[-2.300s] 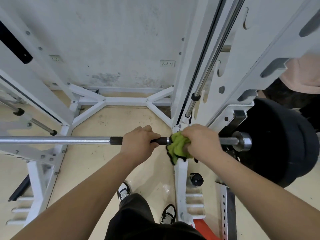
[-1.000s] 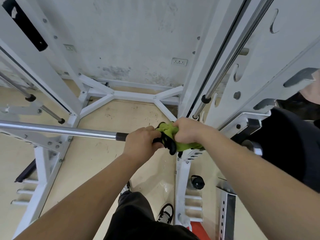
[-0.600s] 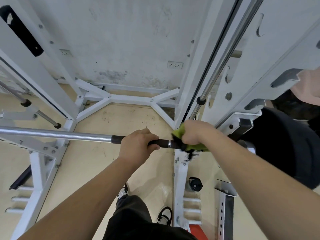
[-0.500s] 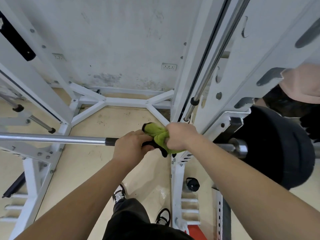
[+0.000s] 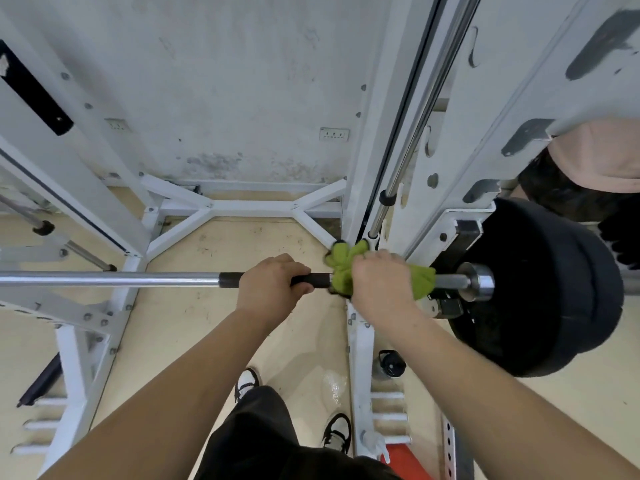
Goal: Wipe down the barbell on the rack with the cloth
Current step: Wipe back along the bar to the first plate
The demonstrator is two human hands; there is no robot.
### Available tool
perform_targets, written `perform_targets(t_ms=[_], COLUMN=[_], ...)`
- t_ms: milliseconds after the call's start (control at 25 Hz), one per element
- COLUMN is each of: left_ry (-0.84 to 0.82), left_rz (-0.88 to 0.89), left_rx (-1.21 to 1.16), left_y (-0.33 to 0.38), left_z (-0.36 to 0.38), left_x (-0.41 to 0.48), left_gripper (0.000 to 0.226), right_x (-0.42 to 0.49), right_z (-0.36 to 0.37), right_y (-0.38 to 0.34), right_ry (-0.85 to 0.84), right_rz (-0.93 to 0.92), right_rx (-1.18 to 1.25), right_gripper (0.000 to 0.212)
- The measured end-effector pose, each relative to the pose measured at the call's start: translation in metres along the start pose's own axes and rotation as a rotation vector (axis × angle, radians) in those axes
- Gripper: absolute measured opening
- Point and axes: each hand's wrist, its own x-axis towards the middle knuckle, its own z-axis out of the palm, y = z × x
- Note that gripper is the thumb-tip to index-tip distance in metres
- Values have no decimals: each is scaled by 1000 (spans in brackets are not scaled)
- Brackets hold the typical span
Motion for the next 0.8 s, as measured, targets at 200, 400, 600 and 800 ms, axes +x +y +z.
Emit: perform_targets(t_ms=[200,400,600,800], left_ry=[-60,-118,-189,-282], left_rz=[76,241,372,386], left_rx=[35,-10,-204,-240], left_y=[-7,-23,-52,-79], left_z=[-2,-8,-23,-35], left_x=[6,13,21,32], left_gripper=[14,16,20,30], right_x=[-41,-35,-20,-24], right_z=[29,33,29,30], right_y=[17,2,-89,-143], right_ry=[194,229,229,388], right_rz=[112,699,947,1025], right_rx=[17,159,607,1209], right_gripper=[28,33,33,6])
